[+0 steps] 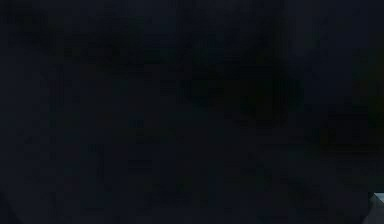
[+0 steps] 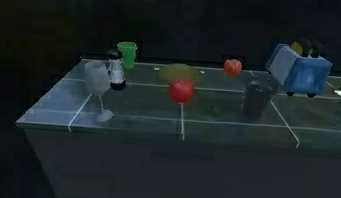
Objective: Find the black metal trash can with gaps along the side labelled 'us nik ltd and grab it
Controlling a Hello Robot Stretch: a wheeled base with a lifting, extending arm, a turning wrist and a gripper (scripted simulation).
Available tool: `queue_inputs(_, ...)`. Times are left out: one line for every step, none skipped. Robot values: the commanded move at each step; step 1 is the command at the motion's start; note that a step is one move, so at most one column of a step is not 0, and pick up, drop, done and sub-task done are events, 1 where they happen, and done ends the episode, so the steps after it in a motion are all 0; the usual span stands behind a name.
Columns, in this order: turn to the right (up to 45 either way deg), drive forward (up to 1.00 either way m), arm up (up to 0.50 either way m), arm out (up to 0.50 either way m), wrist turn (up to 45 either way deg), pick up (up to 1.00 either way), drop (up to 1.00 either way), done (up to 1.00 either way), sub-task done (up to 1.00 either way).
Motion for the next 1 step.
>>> queue_inputs(-45.0,0.00,0.00,0.00,0.0,0.00,0.00,0.00,0.00)
